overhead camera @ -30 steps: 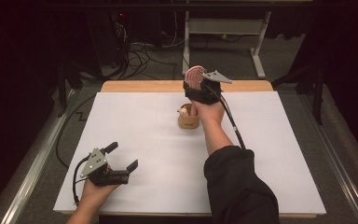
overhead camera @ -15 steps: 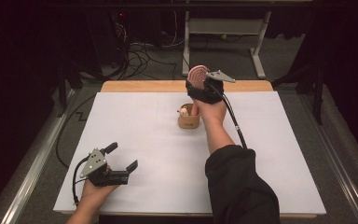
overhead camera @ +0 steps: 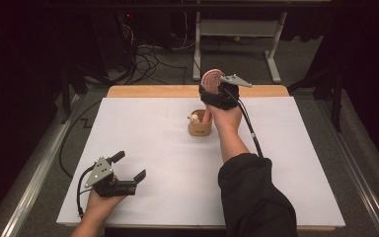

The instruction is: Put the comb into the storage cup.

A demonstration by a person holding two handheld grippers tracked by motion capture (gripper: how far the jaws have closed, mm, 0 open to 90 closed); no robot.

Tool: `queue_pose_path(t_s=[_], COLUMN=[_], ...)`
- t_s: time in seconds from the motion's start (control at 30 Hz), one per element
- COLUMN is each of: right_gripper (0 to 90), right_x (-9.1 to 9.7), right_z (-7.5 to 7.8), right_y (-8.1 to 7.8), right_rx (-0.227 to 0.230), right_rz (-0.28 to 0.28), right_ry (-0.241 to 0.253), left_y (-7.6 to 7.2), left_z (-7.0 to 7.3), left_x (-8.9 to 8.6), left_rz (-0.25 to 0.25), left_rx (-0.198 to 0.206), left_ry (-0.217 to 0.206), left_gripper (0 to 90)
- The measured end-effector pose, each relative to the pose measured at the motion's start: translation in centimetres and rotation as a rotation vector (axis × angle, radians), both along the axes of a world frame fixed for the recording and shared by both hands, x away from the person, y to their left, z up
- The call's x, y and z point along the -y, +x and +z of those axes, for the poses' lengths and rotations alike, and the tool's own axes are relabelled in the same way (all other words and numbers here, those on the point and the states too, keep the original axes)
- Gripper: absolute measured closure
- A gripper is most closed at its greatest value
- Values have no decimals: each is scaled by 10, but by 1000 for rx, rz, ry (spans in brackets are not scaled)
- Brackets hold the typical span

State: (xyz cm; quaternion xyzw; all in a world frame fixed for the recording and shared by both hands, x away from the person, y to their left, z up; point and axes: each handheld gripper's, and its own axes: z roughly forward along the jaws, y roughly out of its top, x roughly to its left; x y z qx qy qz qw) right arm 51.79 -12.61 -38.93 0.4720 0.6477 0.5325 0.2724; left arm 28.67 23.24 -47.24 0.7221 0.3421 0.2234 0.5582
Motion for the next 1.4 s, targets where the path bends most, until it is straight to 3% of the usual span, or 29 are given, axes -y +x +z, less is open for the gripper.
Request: queue_pose_path(t_s=[0.87, 1.4], right_gripper=[152, 132], right_x=[1, 1], right_z=[-2, -6], right_y=[3, 5], right_rx=[11, -9], right_rz=[-20, -27], right_ry=[-22, -43], left_y=[-1, -1], left_z=[1, 1], left_x=[0, -1], left_rz=[2, -6], left_rx=[3, -2], left_ry=[-1, -7], left_gripper=[0, 0])
